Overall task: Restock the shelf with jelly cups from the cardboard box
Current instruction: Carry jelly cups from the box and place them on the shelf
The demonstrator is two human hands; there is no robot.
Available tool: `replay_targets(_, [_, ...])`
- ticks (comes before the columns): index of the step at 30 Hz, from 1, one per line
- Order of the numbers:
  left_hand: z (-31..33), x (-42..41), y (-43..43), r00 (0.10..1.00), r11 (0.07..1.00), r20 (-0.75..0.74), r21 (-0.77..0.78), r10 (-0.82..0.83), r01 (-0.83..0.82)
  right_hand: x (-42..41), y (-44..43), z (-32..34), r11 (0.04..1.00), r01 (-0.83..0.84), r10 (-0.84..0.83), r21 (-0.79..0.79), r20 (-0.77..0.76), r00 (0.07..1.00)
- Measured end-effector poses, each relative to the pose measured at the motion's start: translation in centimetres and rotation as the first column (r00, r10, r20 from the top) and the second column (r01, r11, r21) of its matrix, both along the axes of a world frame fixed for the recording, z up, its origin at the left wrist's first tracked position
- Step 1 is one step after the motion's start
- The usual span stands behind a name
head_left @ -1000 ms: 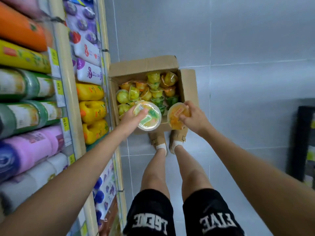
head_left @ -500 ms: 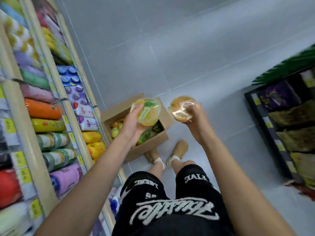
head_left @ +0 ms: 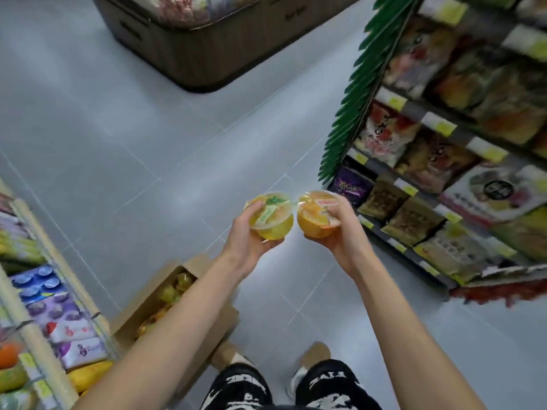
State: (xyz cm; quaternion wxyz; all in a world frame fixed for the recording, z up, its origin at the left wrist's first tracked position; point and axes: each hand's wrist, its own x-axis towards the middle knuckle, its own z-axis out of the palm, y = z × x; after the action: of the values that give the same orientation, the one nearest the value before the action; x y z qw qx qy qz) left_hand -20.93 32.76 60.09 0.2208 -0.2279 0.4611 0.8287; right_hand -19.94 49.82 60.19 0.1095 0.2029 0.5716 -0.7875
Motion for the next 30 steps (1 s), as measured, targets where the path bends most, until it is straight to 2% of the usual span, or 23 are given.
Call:
replay_targets(7, [7.2, -1.7, 13.5, 0.948, 0.962, -0.253, 0.143, -0.191, 0.232, -0.2, 13.6, 8.0, 0.994, 0.109, -0.107, 0.005, -0.160, 0.981])
replay_targets(13, [13.9, -5.1, 21.5, 0.790, 0.850, -0.507, 0.190, -0.344, 0.492, -0.5, 22.2, 15.4, 0.989, 0.145, -0.142, -0.013, -0.309, 0.940])
replay_targets(18, [19.7, -8.3, 26.2, 0.596, 0.748, -0.654, 0.068, -0.466, 0.660, -1.1, 27.7, 21.3, 0.992, 0.127, -0.121, -0.018, -0.460, 0.880])
replay_targets(23, [24.4, -12.0, 30.7, 0.484, 0.734, -0.726, -0.043, -0.488, 0.677, -3.1, 32.1, 26.2, 0.994, 0.030, 0.040, 0.109, -0.588, 0.808])
replay_targets(30, [31.8, -18.7, 36.7, 0.283, 0.764, -0.818, -0.264, -0.501, 0.588, -8.7, 37.6, 33.1, 0.944, 0.235, -0.025, 0.231, -0.661, 0.750])
